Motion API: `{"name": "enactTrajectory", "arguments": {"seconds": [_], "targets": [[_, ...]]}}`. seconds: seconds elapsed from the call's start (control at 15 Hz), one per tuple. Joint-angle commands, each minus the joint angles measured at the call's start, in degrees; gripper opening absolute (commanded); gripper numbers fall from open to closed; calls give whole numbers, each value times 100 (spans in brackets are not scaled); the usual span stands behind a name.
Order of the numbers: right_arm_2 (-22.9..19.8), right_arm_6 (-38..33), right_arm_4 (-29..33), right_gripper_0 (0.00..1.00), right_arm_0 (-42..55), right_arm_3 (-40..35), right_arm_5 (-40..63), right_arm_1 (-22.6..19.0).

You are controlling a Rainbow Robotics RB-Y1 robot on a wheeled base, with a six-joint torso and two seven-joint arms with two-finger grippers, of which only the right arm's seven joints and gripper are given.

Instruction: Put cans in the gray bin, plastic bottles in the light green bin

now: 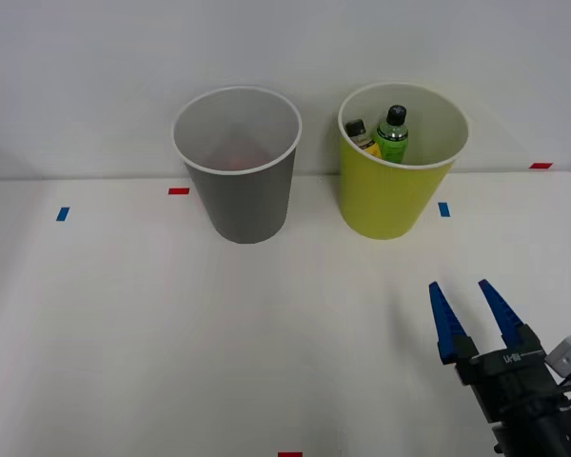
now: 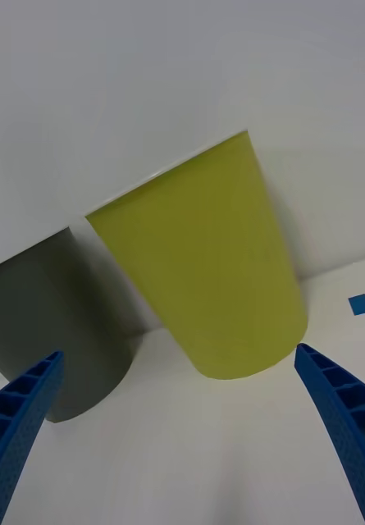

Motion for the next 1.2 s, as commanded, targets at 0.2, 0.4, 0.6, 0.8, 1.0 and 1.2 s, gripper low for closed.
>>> {"name": "enactTrajectory", "arguments": {"seconds": [0.2, 0.4, 0.6, 0.8, 1.0, 1.2], "targets": [[-374, 1799, -48, 95, 188, 1027, -1025, 786], [-339, 2063, -57, 95, 285, 1018, -1051, 997], [-313, 2036, -92, 95, 372, 1018, -1130, 628], [-146, 2098, -127, 95, 654, 1018, -1288, 707], [452, 2959, -971, 95, 873, 1010, -1297, 690], [979, 4040, -1981, 95, 900, 1001, -1297, 532]]}}
